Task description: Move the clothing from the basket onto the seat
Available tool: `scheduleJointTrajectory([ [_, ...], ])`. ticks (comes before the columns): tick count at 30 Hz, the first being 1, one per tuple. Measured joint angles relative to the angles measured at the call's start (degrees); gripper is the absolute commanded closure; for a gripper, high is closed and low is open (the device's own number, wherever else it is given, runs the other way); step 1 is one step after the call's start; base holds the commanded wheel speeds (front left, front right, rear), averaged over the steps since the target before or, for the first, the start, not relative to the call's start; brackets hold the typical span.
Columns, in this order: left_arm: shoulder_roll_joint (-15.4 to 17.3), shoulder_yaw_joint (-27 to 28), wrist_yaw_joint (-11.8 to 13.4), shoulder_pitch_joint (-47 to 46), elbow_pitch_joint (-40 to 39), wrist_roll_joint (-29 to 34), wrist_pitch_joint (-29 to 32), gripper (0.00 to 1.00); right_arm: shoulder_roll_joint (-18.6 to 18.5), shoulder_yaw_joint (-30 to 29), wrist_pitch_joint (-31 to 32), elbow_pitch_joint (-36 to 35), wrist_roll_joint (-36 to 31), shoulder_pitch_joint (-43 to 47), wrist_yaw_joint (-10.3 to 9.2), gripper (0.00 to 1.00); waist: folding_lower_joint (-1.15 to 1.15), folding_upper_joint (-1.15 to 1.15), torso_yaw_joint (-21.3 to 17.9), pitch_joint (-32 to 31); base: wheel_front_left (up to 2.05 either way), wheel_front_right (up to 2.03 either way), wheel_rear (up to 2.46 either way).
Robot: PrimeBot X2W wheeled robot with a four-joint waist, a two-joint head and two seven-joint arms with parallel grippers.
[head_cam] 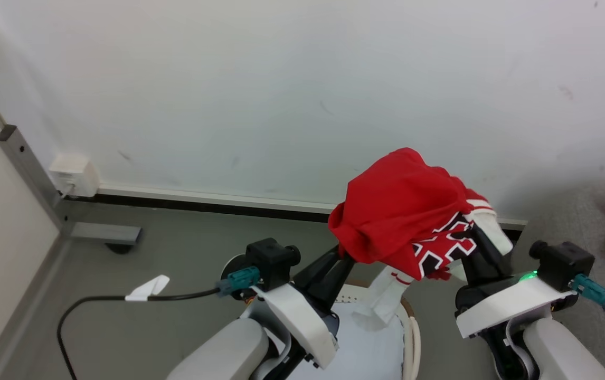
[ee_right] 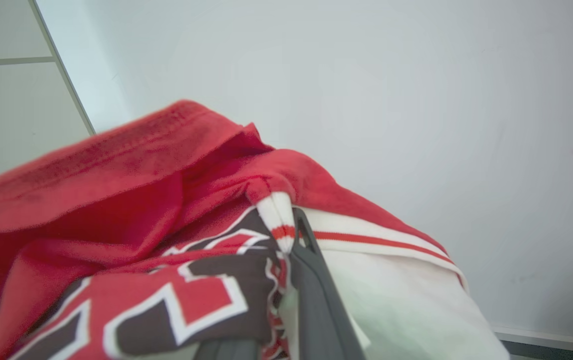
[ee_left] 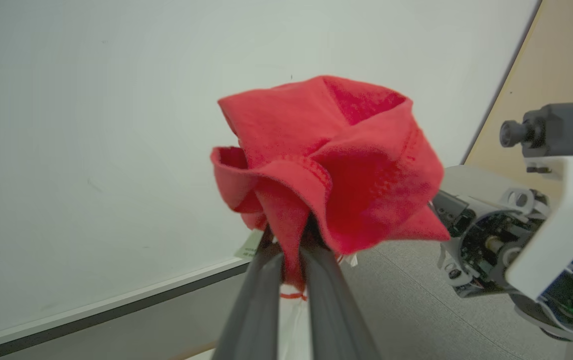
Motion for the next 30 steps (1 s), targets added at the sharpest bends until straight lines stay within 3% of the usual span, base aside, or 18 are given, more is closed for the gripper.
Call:
scheduleJointTrajectory([
  [1,-0.04,-0.08,-0.08,0.07,-0.01,0.01,-0.38,0.0,-0.03,-0.67,0.0,-0.92,-0.13,0.05,0.0,1.0,0.0,0.0,-0.66,0.21,0.0,0.0,0.0],
  [10,0.62,-0.3,-0.43,1.05,-0.11,0.48,-1.34,0.0,-2.77,-5.19,-0.01,-5.58,-1.25,-0.1,-0.01,1.0,0.0,0.0,-7.27,2.03,0.0,0.0,0.0],
  [12,1.27,-0.1,-0.51,1.01,-0.85,1.51,-1.7,0.0,-4.1,-6.7,-0.02,-7.14,-3.08,-0.42,-0.01,1.0,0.0,0.0,-10.19,2.87,0.0,0.0,0.0],
  [30,2.61,1.42,-1.53,2.5,-3.55,6.83,-2.33,0.0,-3.86,-12.96,-0.02,-14.54,-5.24,4.73,-0.01,1.0,0.0,0.0,-29.46,5.81,0.0,0.0,0.0],
])
